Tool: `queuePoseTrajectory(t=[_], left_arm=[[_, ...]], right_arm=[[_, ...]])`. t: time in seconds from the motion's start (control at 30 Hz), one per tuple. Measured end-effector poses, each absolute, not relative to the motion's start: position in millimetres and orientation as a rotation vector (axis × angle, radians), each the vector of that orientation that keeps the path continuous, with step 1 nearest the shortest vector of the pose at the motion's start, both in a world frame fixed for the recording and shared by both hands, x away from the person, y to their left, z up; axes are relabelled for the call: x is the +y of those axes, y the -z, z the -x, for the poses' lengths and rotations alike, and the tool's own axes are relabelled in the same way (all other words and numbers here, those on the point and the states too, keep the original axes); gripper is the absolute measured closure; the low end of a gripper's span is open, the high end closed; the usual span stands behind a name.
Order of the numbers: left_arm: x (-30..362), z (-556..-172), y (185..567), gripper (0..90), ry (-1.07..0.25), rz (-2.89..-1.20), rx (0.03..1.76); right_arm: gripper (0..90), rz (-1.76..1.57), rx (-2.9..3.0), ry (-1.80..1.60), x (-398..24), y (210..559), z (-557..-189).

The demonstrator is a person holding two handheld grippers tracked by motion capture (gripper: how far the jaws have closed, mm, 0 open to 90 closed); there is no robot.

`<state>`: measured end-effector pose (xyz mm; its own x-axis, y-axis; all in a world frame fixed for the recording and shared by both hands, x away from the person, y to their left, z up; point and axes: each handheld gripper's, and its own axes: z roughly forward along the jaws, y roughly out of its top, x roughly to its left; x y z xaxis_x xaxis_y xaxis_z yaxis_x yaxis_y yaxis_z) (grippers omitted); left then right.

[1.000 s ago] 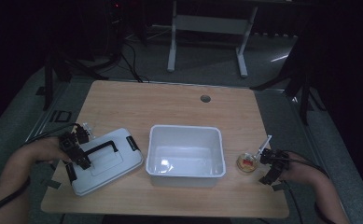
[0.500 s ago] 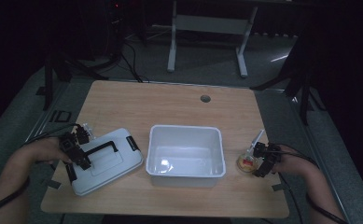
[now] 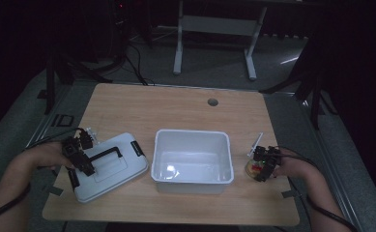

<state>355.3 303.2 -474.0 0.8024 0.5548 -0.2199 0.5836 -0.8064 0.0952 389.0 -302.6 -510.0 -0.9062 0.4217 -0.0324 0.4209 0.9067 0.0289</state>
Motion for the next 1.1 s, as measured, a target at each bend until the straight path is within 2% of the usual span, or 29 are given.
queuePoseTrajectory(t=[0.23,0.87,1.03,1.1], left_arm=[[302,-355,473,40.6,0.267,-2.845,0.897],[304,-355,475,40.5,0.279,-2.859,0.903],[304,-354,475,40.6,0.273,-2.855,0.910],[306,-354,473,40.6,0.270,-2.859,0.907]], right_arm=[[13.4,-0.624,3.060,-0.006,-296,516,-396],[20.2,-0.210,3.006,0.044,-285,513,-392],[20.4,-0.213,3.037,0.053,-283,506,-391],[20.4,-0.190,3.034,0.026,-283,488,-387]])
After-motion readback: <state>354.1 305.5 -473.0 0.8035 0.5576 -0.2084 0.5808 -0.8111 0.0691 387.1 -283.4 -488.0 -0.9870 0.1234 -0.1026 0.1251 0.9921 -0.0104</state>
